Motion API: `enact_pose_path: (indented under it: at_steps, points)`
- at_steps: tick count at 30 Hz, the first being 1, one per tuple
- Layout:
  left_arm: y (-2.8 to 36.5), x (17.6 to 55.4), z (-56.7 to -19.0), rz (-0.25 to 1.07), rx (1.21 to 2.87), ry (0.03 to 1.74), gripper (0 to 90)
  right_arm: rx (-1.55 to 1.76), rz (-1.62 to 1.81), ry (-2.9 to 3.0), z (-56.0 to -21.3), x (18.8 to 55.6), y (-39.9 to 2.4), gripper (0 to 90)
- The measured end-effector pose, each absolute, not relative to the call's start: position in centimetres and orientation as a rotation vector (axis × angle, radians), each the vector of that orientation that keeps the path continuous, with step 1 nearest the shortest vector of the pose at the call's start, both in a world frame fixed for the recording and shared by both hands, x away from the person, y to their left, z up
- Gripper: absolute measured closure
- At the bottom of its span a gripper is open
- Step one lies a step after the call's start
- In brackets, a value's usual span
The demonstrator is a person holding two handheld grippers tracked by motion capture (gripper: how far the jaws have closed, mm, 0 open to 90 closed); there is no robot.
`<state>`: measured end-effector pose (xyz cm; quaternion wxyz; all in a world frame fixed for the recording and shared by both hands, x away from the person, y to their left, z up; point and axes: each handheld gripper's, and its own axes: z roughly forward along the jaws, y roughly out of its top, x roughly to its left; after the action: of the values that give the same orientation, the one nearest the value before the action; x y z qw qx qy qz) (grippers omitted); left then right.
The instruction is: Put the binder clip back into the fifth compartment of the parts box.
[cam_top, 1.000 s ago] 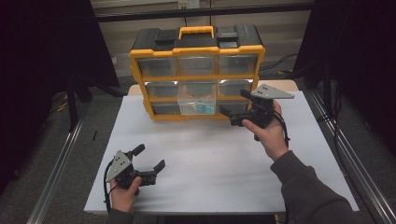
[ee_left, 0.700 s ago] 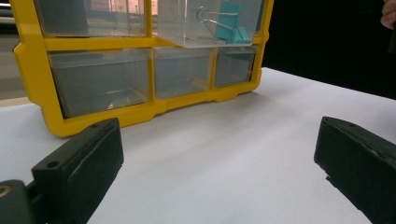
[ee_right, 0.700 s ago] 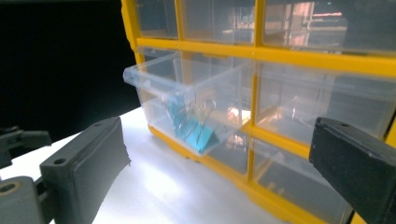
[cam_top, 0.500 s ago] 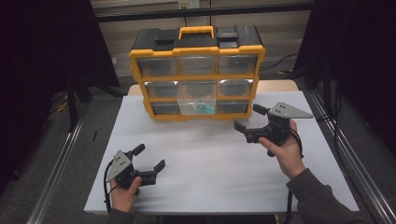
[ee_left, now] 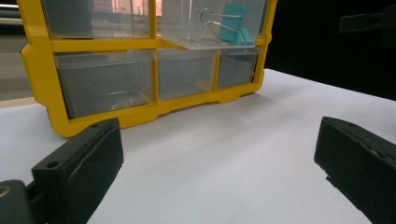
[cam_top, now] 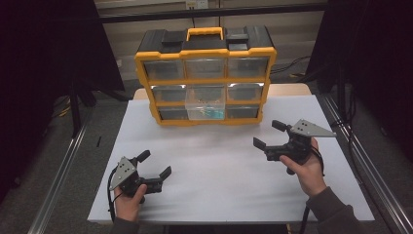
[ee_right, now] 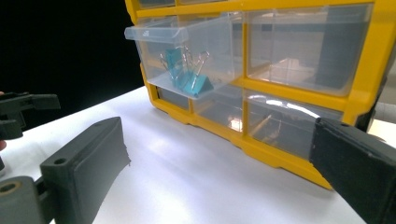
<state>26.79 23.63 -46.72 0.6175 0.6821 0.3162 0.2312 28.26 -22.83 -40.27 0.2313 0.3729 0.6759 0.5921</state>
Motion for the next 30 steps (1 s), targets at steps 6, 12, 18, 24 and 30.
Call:
enact_pose_path:
  at_steps: [6, 12, 18, 24, 30]
  points:
    - [23.5, 26.7, -46.7, 0.523, 1.544, 0.744, 1.4, 1.044, 1.619, 1.846, -40.8, 27.9, -23.7, 3.6]
    - [23.6, 26.7, -46.7, 0.527, 1.539, 0.745, 1.4, 1.053, 1.588, 1.849, -41.6, 27.4, -24.7, 3.5]
    - [23.8, 26.7, -46.6, 0.547, 1.573, 0.731, 1.4, 1.081, 1.575, 1.834, -42.6, 26.8, -25.8, 3.8]
    - [23.9, 26.7, -46.6, 0.548, 1.573, 0.733, 1.4, 1.095, 1.557, 1.821, -43.3, 26.2, -26.9, 3.8]
    - [23.9, 26.7, -46.6, 0.549, 1.574, 0.733, 1.4, 1.116, 1.528, 1.814, -44.1, 25.6, -27.8, 3.8]
